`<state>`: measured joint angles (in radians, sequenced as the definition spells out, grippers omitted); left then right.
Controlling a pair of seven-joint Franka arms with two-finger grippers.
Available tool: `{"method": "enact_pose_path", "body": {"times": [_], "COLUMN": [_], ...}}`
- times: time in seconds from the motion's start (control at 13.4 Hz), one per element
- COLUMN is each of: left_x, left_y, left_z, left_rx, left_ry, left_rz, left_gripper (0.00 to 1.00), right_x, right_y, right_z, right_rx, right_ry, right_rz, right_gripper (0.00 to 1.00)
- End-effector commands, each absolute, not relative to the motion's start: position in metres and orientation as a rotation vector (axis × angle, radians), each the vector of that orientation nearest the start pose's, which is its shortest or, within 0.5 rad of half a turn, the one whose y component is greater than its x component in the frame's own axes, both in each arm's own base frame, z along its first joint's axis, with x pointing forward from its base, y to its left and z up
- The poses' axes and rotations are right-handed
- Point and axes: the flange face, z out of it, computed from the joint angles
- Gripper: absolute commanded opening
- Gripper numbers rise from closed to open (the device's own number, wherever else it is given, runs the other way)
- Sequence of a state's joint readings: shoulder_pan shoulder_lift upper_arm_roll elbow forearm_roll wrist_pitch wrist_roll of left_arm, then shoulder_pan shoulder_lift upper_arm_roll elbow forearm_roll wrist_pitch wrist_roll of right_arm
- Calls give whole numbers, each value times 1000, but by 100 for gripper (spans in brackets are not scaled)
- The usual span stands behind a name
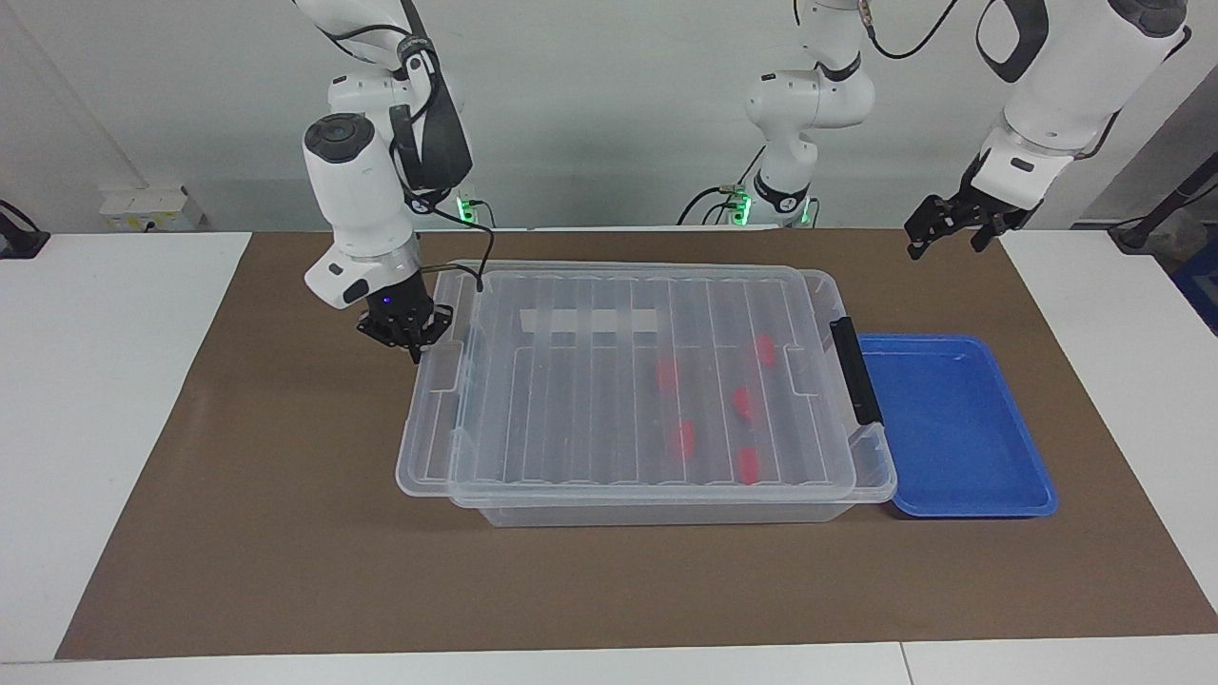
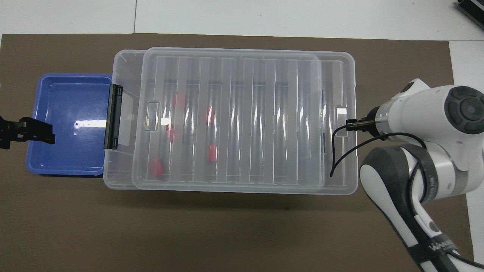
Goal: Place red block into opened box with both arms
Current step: 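Push the clear lid shut with the right gripper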
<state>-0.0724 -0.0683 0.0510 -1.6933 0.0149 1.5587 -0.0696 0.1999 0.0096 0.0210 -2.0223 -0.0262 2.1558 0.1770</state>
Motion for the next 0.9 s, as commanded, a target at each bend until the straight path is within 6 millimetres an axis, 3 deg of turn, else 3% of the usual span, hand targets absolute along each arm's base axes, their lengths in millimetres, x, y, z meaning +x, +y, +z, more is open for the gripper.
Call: {"method": "enact_pose_path", "body": {"times": [0.0,0.3,0.45,0.82], "left_x": [523,527,525,523], "left_y": [-6,-5,-4,-7], "left_z": [603,604,594,599], "left_rx": [-3121,-3122,-3123,-3122], "left_ry": [-50,-52,-56,-54], "left_rz": [52,7,13,21], "left_gripper": [100,100,100,100], "right_x": [546,547,548,547], "right_y": [143,147,150,159], "right_z": [449,448,449,450], "right_rx": [-3120,-3117,-3111,-3107], "right_ry": [-109,-123,-133,-164], "right_rz": [-179,-191,-214,-223], "right_gripper": [0,0,0,0]}}
